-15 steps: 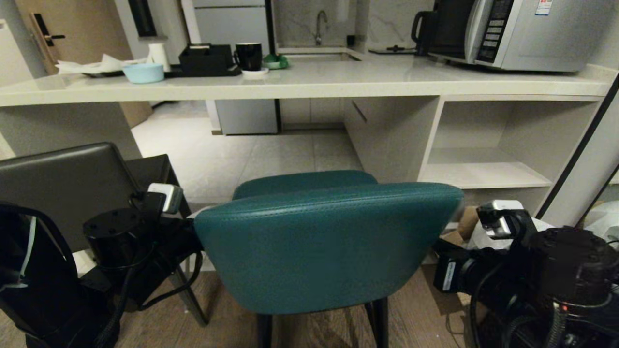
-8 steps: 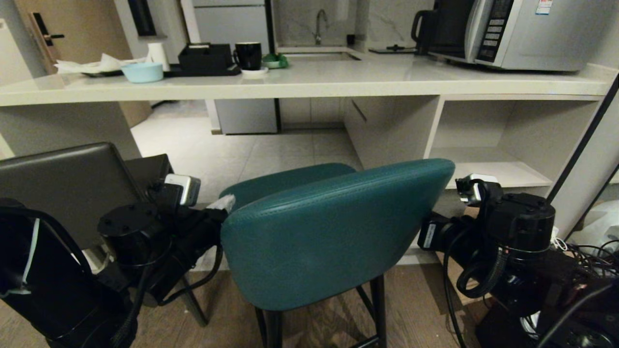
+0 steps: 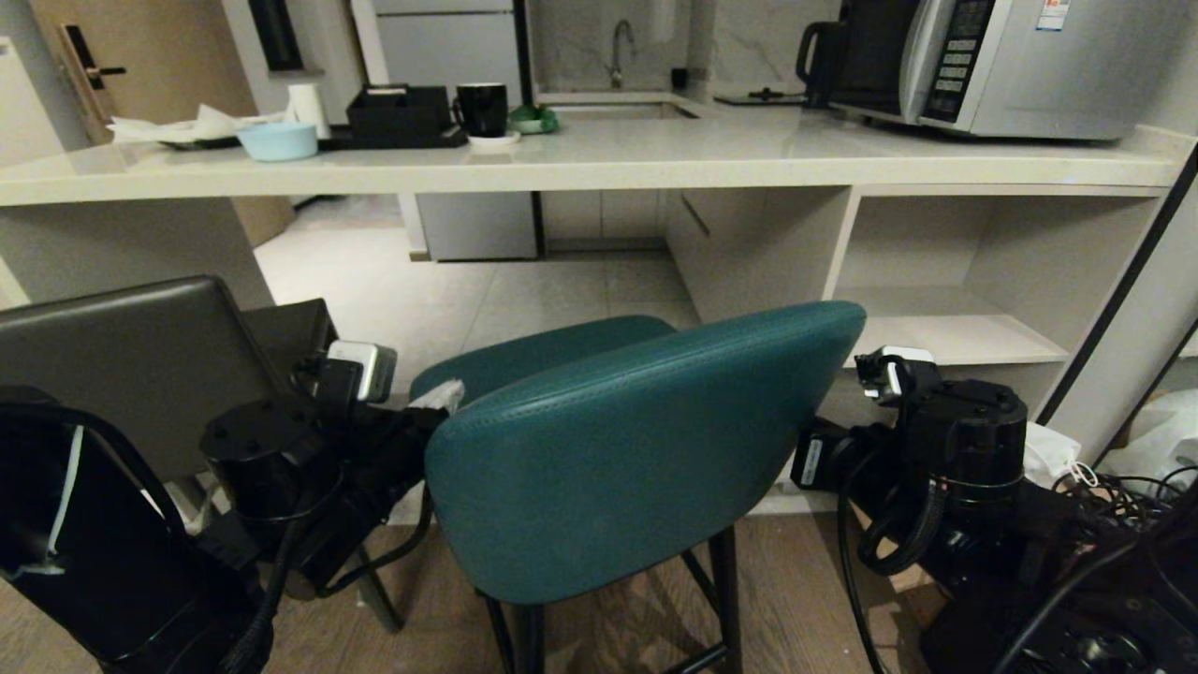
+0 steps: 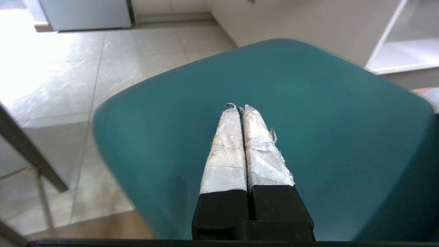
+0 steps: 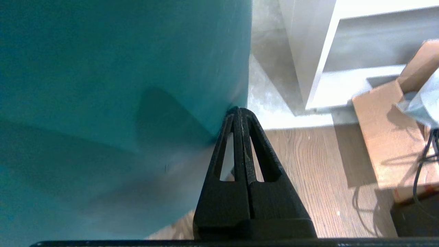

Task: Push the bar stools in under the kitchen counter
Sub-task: Pull the blue chair out from under the dining table, then push the gray chair back under the dining table

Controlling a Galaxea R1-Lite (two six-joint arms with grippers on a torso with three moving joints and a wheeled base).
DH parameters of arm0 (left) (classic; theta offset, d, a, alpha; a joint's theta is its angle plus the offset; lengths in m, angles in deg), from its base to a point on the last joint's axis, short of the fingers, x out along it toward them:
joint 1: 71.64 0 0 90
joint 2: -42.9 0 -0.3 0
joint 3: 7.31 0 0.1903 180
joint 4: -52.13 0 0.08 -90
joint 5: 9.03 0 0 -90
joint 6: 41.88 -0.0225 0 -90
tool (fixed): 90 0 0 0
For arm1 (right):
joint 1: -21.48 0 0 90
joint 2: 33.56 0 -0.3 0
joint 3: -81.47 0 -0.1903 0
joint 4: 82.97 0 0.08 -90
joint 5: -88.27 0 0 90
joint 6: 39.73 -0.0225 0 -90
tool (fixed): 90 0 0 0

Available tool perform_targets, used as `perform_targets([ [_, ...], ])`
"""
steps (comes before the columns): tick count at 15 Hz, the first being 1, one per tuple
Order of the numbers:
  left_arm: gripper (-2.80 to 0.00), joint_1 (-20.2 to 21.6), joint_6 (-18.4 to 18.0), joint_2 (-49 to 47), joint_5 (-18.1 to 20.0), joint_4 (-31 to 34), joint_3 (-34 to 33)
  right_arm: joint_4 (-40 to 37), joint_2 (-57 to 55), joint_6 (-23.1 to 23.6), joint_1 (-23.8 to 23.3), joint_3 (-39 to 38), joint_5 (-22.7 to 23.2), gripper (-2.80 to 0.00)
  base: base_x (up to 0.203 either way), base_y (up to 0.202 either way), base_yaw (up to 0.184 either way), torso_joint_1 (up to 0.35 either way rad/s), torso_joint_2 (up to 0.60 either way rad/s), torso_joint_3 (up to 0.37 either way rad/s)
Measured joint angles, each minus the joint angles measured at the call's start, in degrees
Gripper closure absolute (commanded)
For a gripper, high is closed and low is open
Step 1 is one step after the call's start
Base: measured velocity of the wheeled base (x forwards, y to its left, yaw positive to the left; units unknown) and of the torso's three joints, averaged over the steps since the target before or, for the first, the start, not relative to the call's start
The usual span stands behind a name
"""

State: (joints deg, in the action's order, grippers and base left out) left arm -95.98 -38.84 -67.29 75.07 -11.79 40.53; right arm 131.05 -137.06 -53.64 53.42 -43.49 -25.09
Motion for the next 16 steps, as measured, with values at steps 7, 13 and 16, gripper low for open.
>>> perform_targets([
  [7,0.00,12.1,0.1,6.3,0.2,1.8,4.5,-0.5,9.0,0.2,-2.0,-4.4,-1.0,0.00,0.000,0.000,0.000,0.000,0.00,0.000],
  [13,0.00,12.1,0.2,29.9,-4.4,23.7,1.0,-10.4,27.0,4.7,-5.5,-6.0,-1.2,0.00,0.000,0.000,0.000,0.000,0.00,0.000],
  [16,0.00,13.1,0.2,43.9,-11.2,40.6,0.7,-19.4,38.5,7.2,-9.2,-6.5,-1.2,0.00,0.000,0.000,0.000,0.000,0.00,0.000],
])
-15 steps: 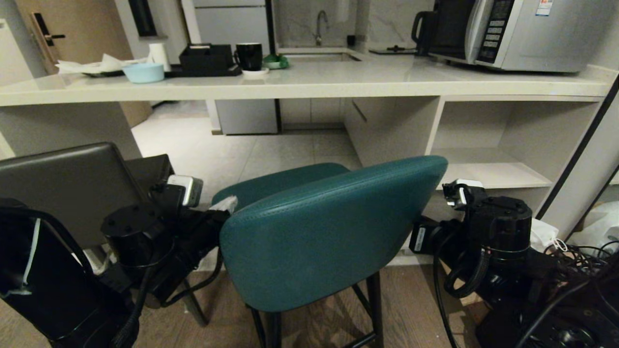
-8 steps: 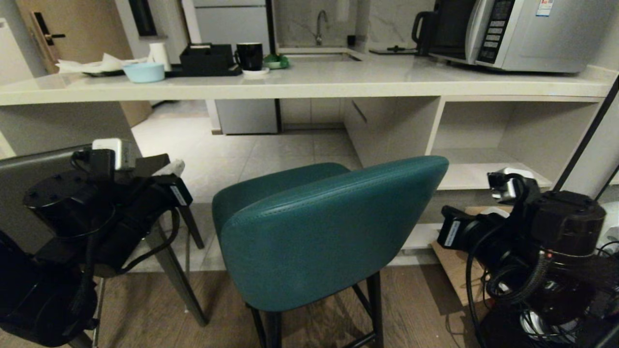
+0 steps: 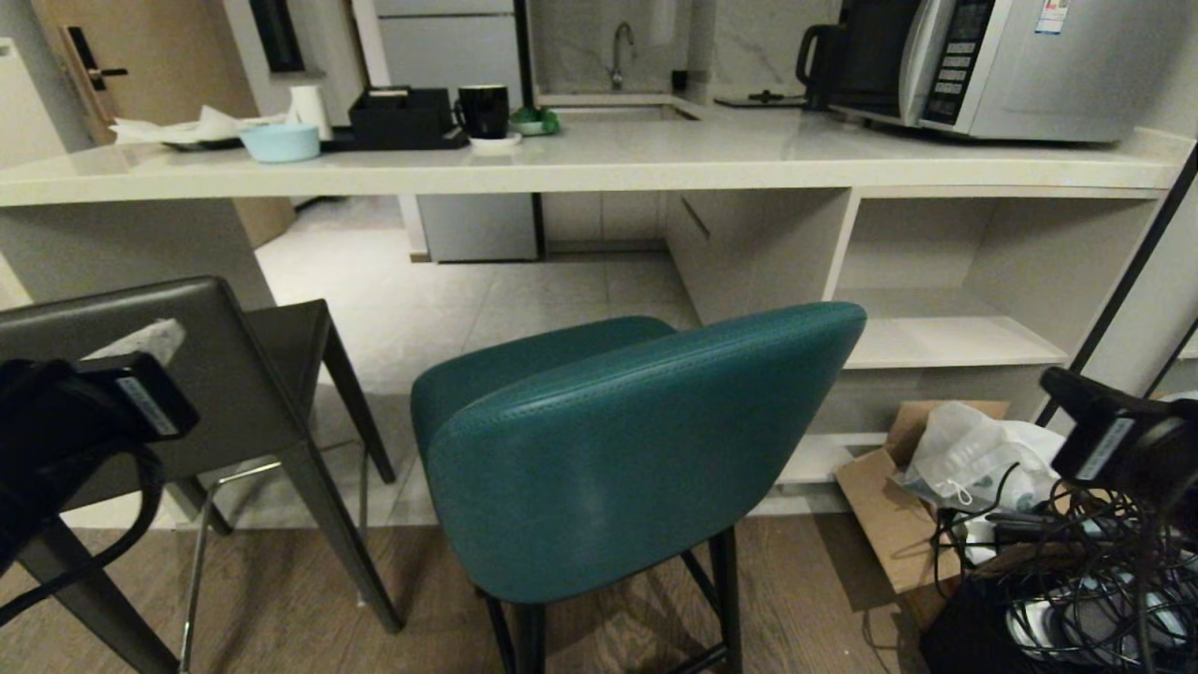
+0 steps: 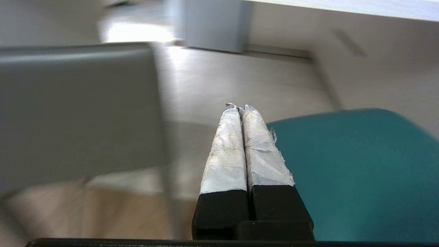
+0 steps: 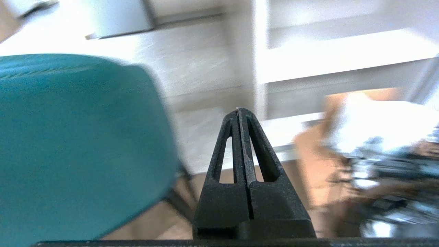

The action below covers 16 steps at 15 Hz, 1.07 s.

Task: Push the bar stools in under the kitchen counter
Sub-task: Push the gray chair back under the dining table

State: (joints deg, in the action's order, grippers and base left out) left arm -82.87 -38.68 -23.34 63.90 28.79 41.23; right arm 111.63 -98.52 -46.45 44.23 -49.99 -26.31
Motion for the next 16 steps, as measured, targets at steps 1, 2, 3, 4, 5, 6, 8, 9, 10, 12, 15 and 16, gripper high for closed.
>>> perform_targets([
  [1,0.00,0.9,0.0,4.3,-1.6,4.2,0.0,-2.8,3.7,1.0,-1.8,-0.3,0.0,0.00,0.000,0.000,0.000,0.000,0.00,0.000],
  [2,0.00,2.0,0.0,8.8,-2.8,7.5,-0.1,-5.3,7.6,2.3,-3.6,-0.7,0.0,0.00,0.000,0.000,0.000,0.000,0.00,0.000],
  [3,0.00,3.3,-0.1,13.2,-3.5,9.9,-0.2,-7.0,11.5,3.9,-5.4,-1.3,0.1,0.00,0.000,0.000,0.000,0.000,0.00,0.000],
  [4,0.00,4.5,-0.2,17.6,-3.9,12.1,-0.4,-8.1,15.1,5.5,-7.1,-1.8,0.1,0.00,0.000,0.000,0.000,0.000,0.00,0.000],
  [5,0.00,5.3,-0.5,21.7,-4.1,14.5,-0.6,-9.2,18.4,6.9,-9.0,-2.2,0.1,0.00,0.000,0.000,0.000,0.000,0.00,0.000],
  [6,0.00,6.2,-1.1,25.9,-4.3,17.4,-0.6,-10.9,21.8,8.0,-11.3,-2.6,0.2,0.00,0.000,0.000,0.000,0.000,0.00,0.000],
  [8,0.00,8.3,-2.8,33.9,-4.1,22.6,-1.3,-15.0,28.3,9.4,-15.6,-3.7,0.5,0.00,0.000,0.000,0.000,0.000,0.00,0.000],
  [9,0.00,9.4,-3.4,37.8,-3.8,24.8,-2.1,-17.1,31.6,9.7,-17.1,-4.5,0.7,0.00,0.000,0.000,0.000,0.000,0.00,0.000],
  [10,0.00,9.9,-3.9,41.6,-2.9,27.1,-3.1,-18.6,35.0,9.9,-18.2,-5.4,1.2,0.00,0.000,0.000,0.000,0.000,0.00,0.000],
  [12,0.00,10.4,-5.5,49.0,1.6,32.4,-5.8,-21.0,41.6,10.1,-19.3,-7.2,3.3,0.00,0.000,0.000,0.000,0.000,0.00,0.000],
  [15,0.00,10.9,-9.0,59.9,12.2,40.0,-12.5,-29.4,52.8,10.6,-20.9,-10.1,6.6,0.00,0.000,0.000,0.000,0.000,0.00,0.000],
  [16,0.00,11.0,-9.9,62.2,14.3,41.2,-16.0,-33.3,56.8,10.9,-21.5,-11.2,8.2,0.00,0.000,0.000,0.000,0.000,0.00,0.000],
])
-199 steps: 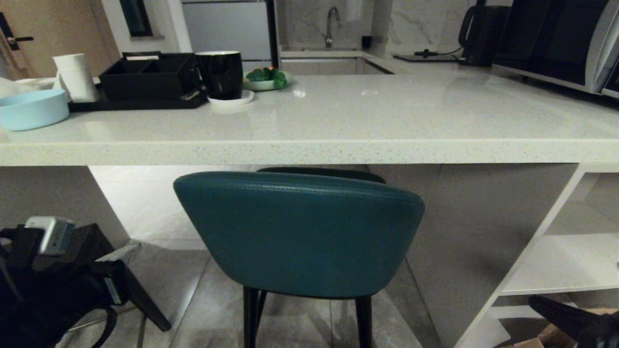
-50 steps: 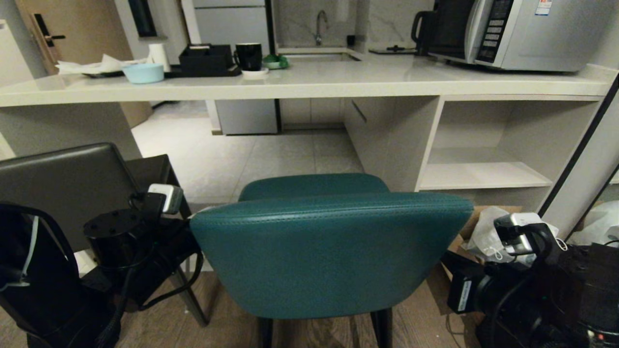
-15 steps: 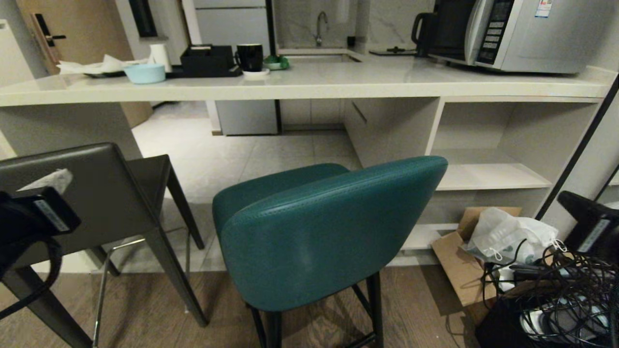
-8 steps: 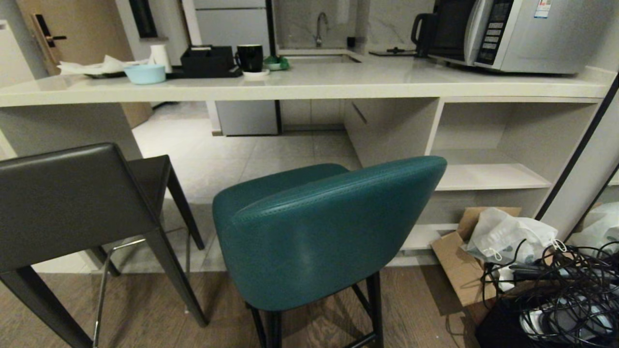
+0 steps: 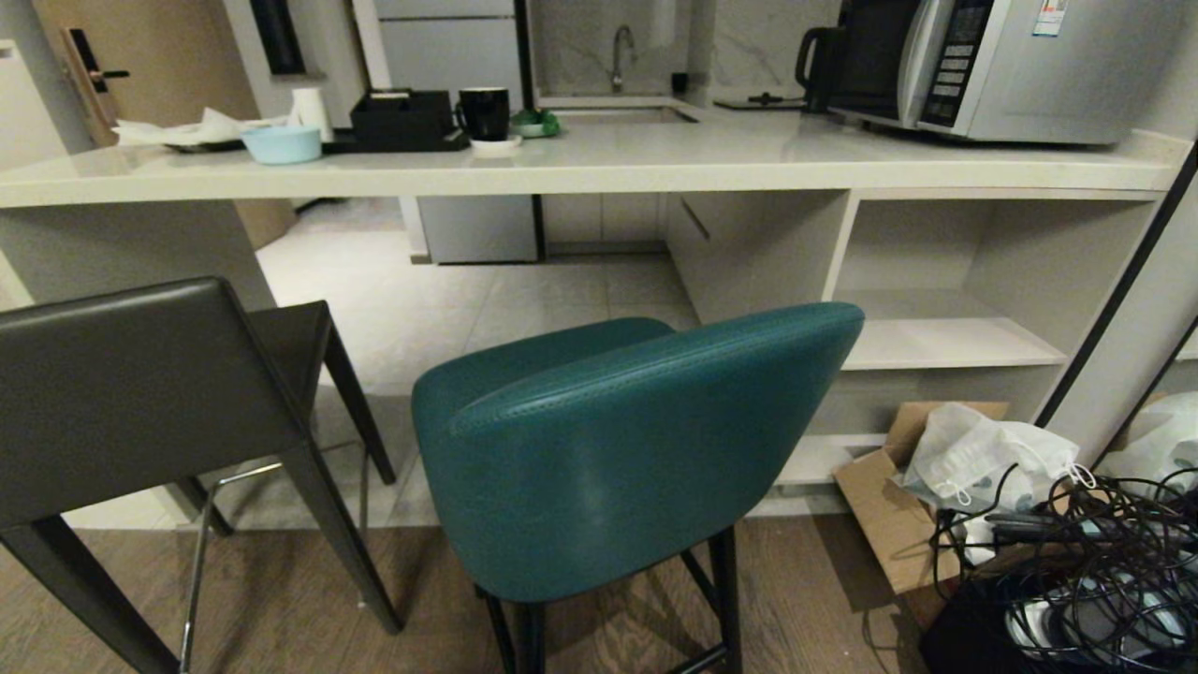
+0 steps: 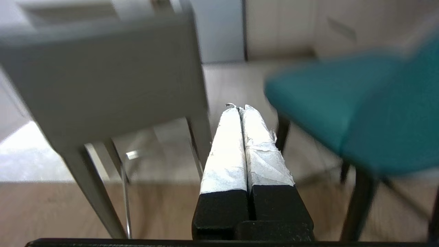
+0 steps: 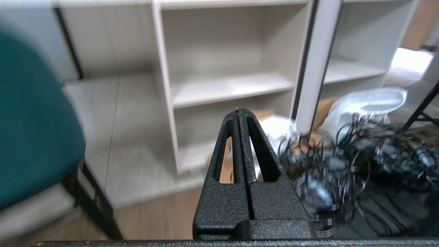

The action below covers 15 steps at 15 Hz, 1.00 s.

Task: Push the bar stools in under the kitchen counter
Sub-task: Push the gray chair back under the dining table

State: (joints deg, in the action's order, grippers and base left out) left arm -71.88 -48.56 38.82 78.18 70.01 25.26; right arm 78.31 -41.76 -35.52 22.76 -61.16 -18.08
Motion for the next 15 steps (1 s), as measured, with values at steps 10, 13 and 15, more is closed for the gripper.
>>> perform_targets([
  [10,0.00,0.1,2.4,4.2,3.1,3.4,-9.2,-4.4,8.3,-0.6,-1.3,-13.9,16.9,0.00,0.000,0.000,0.000,0.000,0.00,0.000],
  [13,0.00,0.1,2.2,4.2,4.2,3.3,-9.2,-4.6,8.3,1.2,-1.3,-13.9,18.6,0.00,0.000,0.000,0.000,0.000,0.00,0.000],
  [15,0.00,0.1,3.3,4.2,4.2,3.5,-9.2,-4.6,8.3,-1.1,-1.3,-13.9,17.1,0.00,0.000,0.000,0.000,0.000,0.00,0.000],
])
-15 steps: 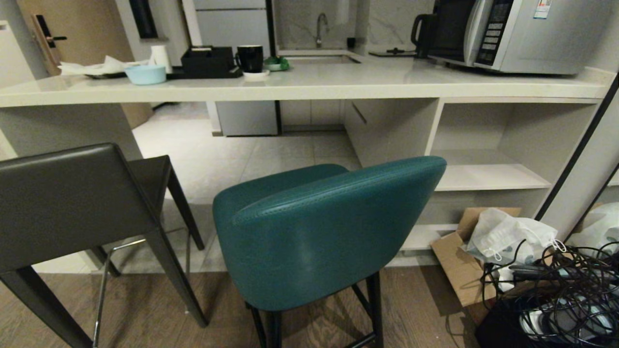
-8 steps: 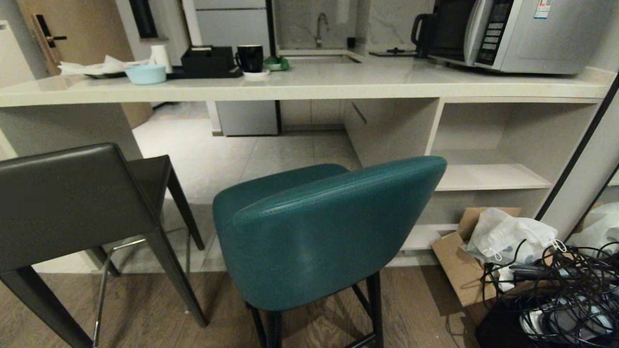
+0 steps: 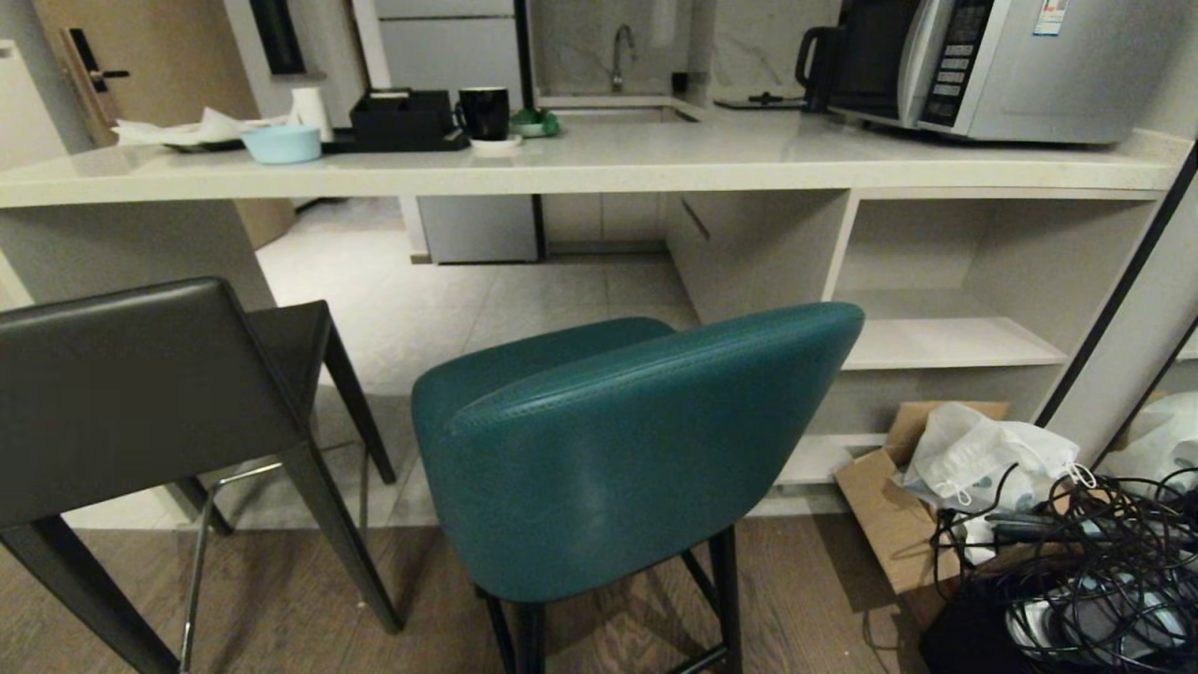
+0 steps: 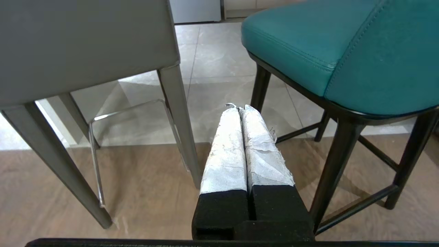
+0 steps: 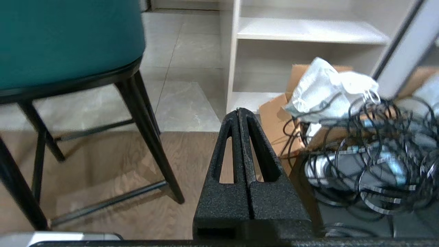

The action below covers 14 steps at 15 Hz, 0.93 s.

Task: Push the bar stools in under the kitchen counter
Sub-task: Push the gray chair back under the dining table

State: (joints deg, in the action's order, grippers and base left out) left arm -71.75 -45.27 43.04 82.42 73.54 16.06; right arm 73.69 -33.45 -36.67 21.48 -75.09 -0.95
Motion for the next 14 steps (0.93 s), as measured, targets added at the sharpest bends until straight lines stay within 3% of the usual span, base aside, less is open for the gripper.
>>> perform_targets([
  [3,0.00,0.1,0.2,0.0,-0.1,0.2,0.0,0.0,0.0,-2.0,-0.1,0.0,-0.7,0.00,0.000,0.000,0.000,0.000,0.00,0.000],
  [14,0.00,0.0,1.2,-0.1,-0.4,0.1,0.0,-0.3,0.0,3.4,-0.1,-0.1,0.9,0.00,0.000,0.000,0.000,0.000,0.00,0.000],
])
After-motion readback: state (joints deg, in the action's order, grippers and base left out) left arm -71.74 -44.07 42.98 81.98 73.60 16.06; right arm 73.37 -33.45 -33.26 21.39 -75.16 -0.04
